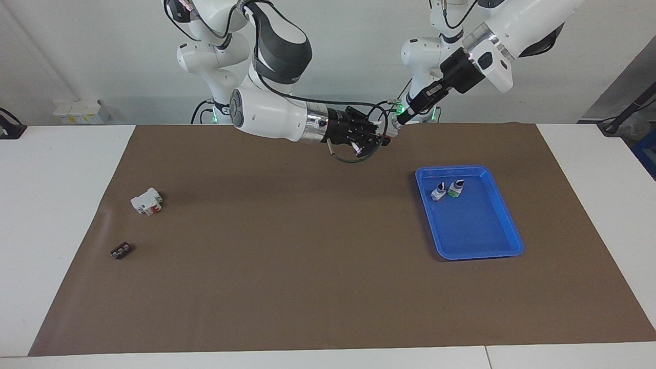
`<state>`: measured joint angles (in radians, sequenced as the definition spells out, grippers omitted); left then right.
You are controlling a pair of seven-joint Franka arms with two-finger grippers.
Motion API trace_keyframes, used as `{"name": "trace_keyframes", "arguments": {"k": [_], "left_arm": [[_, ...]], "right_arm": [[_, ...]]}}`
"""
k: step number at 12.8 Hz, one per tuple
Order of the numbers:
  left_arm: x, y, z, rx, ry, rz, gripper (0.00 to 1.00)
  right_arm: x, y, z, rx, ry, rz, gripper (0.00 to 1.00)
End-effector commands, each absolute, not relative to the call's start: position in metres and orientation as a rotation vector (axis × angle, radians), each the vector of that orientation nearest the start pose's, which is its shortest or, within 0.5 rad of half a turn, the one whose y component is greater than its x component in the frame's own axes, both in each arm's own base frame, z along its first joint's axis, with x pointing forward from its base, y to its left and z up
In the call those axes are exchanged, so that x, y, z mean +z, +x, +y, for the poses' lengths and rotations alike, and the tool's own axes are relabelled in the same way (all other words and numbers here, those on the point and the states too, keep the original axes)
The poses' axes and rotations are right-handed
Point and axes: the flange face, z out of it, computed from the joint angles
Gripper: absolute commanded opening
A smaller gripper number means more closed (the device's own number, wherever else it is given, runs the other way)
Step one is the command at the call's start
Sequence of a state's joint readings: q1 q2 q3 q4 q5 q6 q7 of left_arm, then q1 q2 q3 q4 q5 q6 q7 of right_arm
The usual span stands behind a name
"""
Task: Turn and place switch with both arms
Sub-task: 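Close the left gripper on the switch end near the right gripper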
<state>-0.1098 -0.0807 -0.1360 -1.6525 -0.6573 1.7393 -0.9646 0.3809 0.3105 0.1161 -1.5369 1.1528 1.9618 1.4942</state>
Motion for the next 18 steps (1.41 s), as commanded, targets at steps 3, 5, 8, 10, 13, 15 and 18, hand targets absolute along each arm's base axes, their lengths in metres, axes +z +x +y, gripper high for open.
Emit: {"name": "trace_keyframes", "arguments": {"k": [3,5,8,10,13,15,18], "left_arm": [[0.682,0.506,-0.215,-0.430,2.130,1.309,0.00],[0.684,0.512,-0.213,-0.449,1.995,1.486,0.00],[0.686,0.520,-0.210,-0.491,1.786,1.712,0.00],[0.682,0.521,-0.208,-0.438,1.816,1.741,0.00],[0.679,0.521,-0.206,-0.425,1.823,1.750,0.00],[0.679,0.521,-0.206,-0.426,1.825,1.751,0.00],[0.677,0.519,-0.206,-0.427,1.828,1.753,0.00]], "right_arm": [[0.522,0.565,0.374,1.095,-1.681,1.440,0.00],[0.522,0.565,0.374,1.096,-1.681,1.441,0.00],[0.522,0.565,0.374,1.098,-1.682,1.442,0.00],[0.522,0.565,0.374,1.098,-1.682,1.442,0.00],[0.522,0.565,0.374,1.097,-1.680,1.444,0.00],[0.523,0.564,0.374,1.098,-1.680,1.443,0.00],[0.520,0.565,0.373,1.117,-1.660,1.482,0.00]]}}
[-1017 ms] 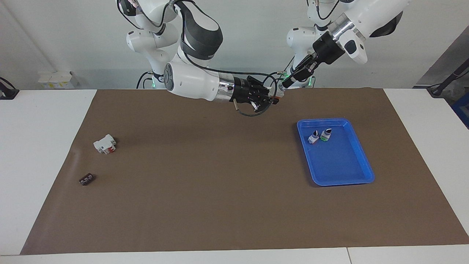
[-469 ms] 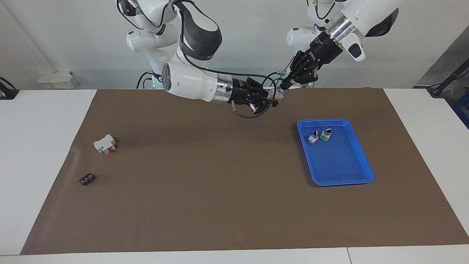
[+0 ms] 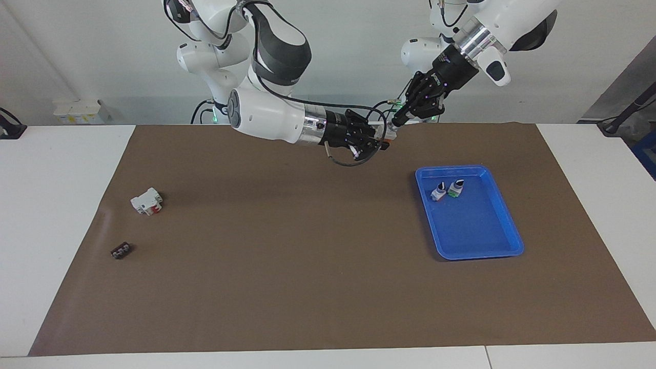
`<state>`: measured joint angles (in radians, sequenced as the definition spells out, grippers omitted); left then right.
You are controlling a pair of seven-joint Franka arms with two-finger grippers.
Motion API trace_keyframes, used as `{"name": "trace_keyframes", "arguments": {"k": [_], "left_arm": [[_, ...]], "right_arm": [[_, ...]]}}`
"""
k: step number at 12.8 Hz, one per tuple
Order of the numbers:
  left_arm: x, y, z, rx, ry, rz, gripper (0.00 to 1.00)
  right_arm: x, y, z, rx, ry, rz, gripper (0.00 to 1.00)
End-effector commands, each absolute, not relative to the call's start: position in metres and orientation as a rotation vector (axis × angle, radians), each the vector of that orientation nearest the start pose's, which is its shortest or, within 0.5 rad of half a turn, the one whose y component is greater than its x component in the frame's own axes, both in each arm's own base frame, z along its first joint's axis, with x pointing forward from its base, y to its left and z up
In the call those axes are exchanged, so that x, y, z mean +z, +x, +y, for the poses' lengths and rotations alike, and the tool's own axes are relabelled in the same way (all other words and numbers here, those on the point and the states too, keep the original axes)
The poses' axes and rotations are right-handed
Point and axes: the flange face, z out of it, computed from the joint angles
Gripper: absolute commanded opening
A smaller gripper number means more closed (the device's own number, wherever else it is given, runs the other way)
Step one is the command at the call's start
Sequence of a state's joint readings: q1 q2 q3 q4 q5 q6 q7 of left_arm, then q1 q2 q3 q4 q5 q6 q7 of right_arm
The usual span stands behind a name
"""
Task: Turn and place switch with both arms
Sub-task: 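Close the left gripper on the switch end near the right gripper, then open the right gripper and withdraw it while the left gripper holds the switch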
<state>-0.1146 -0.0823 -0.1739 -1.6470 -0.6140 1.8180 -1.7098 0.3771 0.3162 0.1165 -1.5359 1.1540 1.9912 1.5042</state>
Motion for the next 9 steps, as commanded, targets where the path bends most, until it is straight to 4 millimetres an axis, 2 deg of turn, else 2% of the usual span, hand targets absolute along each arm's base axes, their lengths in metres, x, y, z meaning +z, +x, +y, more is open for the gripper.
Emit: {"name": "trace_keyframes", "arguments": {"k": [1,2,3,6,9], "left_arm": [[0.677,0.520,-0.205,-0.427,1.826,1.755,0.00],[0.677,0.520,-0.205,-0.426,1.828,1.755,0.00],[0.677,0.520,-0.204,-0.425,1.828,1.755,0.00],[0.677,0.521,-0.200,-0.421,1.827,1.756,0.00],[0.675,0.521,-0.198,-0.425,1.837,1.758,0.00]], "right_arm": [[0.521,0.565,0.373,1.120,-1.658,1.485,0.00],[0.521,0.564,0.374,1.117,-1.669,1.475,0.68],[0.526,0.562,0.374,1.079,-1.708,1.462,1.00],[0.536,0.556,0.368,1.018,-1.787,1.450,1.00],[0.549,0.552,0.350,0.893,-1.943,1.434,1.00]]}}
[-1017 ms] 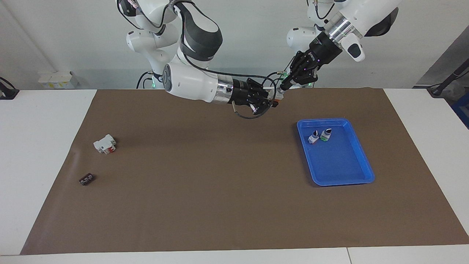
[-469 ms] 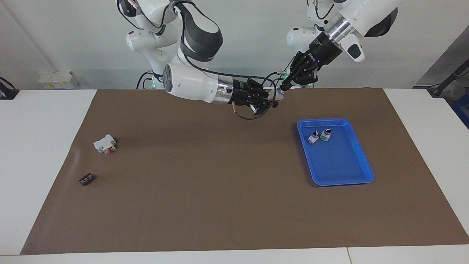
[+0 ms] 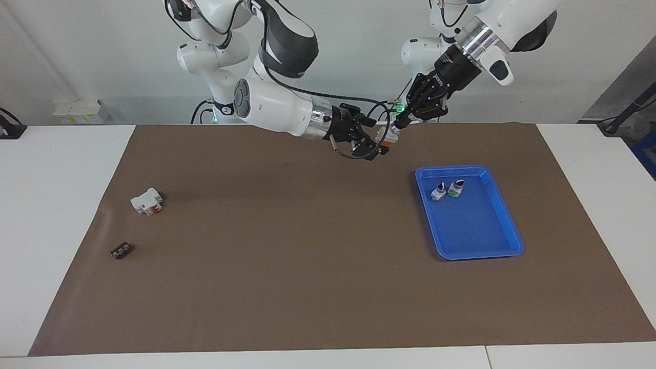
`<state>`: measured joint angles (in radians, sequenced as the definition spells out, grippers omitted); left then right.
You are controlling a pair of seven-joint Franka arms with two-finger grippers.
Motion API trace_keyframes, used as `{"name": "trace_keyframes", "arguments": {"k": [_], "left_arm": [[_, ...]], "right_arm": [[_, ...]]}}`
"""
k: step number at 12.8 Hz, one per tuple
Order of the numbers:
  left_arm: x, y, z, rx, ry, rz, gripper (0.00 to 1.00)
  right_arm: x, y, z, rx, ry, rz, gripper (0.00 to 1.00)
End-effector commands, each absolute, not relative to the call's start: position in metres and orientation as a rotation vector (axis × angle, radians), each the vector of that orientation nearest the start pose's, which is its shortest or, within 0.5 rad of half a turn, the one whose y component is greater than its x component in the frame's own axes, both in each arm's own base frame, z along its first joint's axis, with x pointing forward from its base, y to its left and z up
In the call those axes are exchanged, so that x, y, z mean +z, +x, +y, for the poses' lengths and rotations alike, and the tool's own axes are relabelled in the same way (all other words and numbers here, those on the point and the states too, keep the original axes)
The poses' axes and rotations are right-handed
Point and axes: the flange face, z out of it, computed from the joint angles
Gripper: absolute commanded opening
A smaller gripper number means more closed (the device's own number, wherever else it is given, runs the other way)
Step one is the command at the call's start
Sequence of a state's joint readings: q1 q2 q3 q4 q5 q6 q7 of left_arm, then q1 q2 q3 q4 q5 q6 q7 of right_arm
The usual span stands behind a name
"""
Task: Turn and place switch with both arms
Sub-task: 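Open the right gripper and withdraw it while the left gripper holds the switch, then lower the switch into the blue tray with the left gripper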
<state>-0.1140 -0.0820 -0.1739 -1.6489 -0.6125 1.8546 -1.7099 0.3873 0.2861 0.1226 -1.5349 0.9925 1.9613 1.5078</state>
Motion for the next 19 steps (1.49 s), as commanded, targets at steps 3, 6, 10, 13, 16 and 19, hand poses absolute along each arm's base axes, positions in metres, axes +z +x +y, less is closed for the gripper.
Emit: {"name": "trace_keyframes", "arguments": {"k": [3,6,10,13,16,19], "left_arm": [[0.662,0.519,-0.192,-0.334,1.931,1.767,0.00],[0.637,0.511,-0.182,-0.262,2.031,1.749,0.00],[0.577,0.496,-0.130,-0.027,2.124,1.746,0.00],[0.536,0.502,-0.097,0.030,2.234,1.673,0.00],[0.488,0.520,-0.065,0.059,2.257,1.677,0.00],[0.438,0.543,-0.049,0.072,2.243,1.725,0.00]], "right_arm": [[0.569,0.541,0.313,0.734,-2.216,1.310,1.00],[0.581,0.554,0.255,0.589,-2.327,1.248,1.00],[0.585,0.567,0.202,0.254,-2.624,1.036,1.00],[0.589,0.580,0.160,0.046,-2.829,0.811,1.00],[0.589,0.590,0.118,-0.067,-2.987,0.637,1.00],[0.596,0.592,0.082,-0.101,-3.038,0.466,1.00]]}}
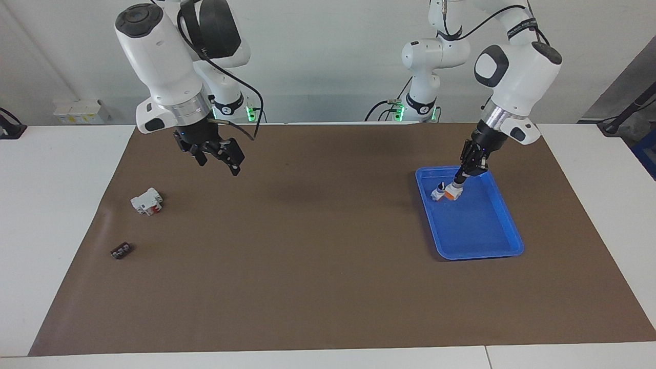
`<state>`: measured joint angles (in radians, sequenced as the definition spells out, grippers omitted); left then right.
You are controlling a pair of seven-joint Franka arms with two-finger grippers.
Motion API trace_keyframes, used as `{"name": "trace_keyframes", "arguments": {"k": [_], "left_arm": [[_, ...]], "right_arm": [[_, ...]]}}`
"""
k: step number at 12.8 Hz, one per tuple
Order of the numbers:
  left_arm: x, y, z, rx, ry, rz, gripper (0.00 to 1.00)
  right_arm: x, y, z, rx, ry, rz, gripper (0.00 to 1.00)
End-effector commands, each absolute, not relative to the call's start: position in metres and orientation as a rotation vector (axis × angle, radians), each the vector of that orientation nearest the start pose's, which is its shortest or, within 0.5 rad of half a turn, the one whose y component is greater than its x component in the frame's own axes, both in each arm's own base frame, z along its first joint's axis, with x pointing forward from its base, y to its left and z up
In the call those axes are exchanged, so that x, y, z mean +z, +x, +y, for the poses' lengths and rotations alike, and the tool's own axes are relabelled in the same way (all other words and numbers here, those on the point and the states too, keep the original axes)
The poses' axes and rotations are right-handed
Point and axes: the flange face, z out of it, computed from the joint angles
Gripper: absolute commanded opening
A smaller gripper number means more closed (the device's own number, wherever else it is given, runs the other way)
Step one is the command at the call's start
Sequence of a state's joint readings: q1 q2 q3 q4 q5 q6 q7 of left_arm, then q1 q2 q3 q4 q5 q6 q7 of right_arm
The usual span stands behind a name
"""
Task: Turn and place switch with both arms
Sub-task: 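Lower the switch into the blue tray with the left gripper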
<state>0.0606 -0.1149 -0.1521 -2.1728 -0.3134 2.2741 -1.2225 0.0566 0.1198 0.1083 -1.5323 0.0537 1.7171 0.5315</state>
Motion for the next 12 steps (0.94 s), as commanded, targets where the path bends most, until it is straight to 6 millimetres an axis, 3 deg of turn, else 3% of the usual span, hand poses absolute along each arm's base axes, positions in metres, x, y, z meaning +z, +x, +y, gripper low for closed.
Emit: {"name": "trace_keyframes", "arguments": {"k": [1,4,6,7,8,10,11,12], "left_arm": [[0.414,0.552,-0.047,-0.097,-2.719,-2.126,0.00],[0.391,0.547,-0.023,-0.174,-2.688,-2.167,0.00],[0.383,0.540,-0.023,-0.157,-2.713,-2.111,0.00],[0.385,0.541,-0.023,-0.163,-2.722,-2.103,0.18],[0.386,0.541,-0.024,-0.165,-2.728,-2.097,0.53],[0.386,0.541,-0.025,-0.164,-2.729,-2.095,0.88],[0.392,0.545,-0.021,-0.185,-2.728,-2.109,0.99],[0.405,0.551,-0.020,-0.224,-2.747,-2.107,0.99]], "right_arm": [[0.597,0.593,0.074,-0.114,-3.053,0.407,1.00],[0.604,0.591,0.055,-0.146,-3.126,0.281,1.00],[0.611,0.588,0.048,-0.158,-3.129,0.271,1.00],[0.613,0.586,0.043,-0.149,-3.135,0.253,1.00],[0.616,0.579,0.045,-0.119,-3.146,0.213,1.00],[0.620,0.567,0.043,-0.074,-3.157,0.204,1.00],[0.623,0.562,0.044,-0.060,-3.158,0.203,1.00],[0.622,0.562,0.042,-0.052,-3.159,0.203,1.00]]}}
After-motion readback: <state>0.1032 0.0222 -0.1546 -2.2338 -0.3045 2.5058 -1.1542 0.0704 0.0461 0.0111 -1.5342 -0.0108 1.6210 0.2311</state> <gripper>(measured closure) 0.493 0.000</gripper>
